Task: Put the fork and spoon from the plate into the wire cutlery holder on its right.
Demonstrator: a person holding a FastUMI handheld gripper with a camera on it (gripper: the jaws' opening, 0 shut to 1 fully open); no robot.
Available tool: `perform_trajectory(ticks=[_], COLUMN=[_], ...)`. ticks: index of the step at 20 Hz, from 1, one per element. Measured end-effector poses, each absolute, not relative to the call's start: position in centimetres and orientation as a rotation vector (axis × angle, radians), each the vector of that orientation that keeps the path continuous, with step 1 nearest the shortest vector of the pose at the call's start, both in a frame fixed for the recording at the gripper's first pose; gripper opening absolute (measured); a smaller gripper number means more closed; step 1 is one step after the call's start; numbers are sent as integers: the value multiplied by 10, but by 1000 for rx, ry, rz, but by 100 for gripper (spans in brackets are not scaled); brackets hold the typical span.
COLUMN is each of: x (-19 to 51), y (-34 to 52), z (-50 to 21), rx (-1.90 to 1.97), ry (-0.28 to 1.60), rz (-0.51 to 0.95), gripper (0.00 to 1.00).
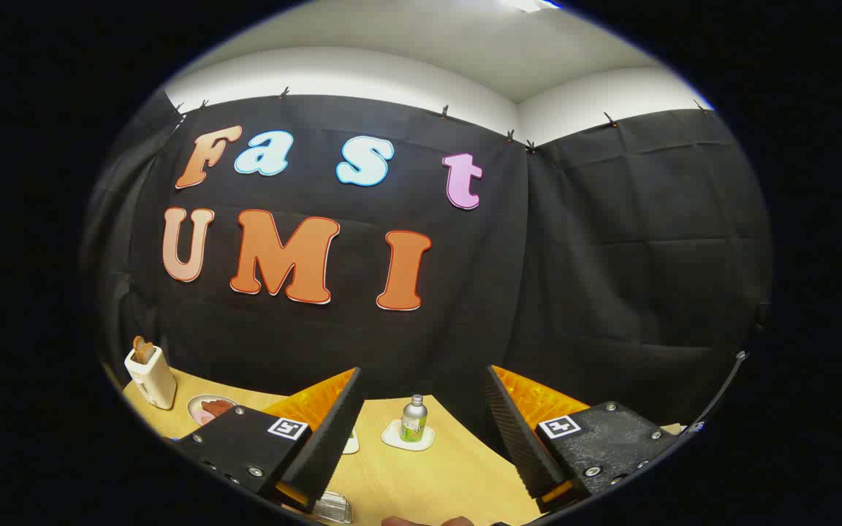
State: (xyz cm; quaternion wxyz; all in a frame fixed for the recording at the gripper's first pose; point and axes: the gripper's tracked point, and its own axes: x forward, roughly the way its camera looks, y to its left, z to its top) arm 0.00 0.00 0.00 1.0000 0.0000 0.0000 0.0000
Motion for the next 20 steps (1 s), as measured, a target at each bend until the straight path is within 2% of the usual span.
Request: perform_trajectory(ticks=[5, 14, 20], x=[-3, -12, -3], y=[10, -23, 4], z=[-1, -16, -12], rx=[-5, -21, 31], ry=[8, 44, 16], rz=[25, -23, 41], gripper=[99, 99, 99])
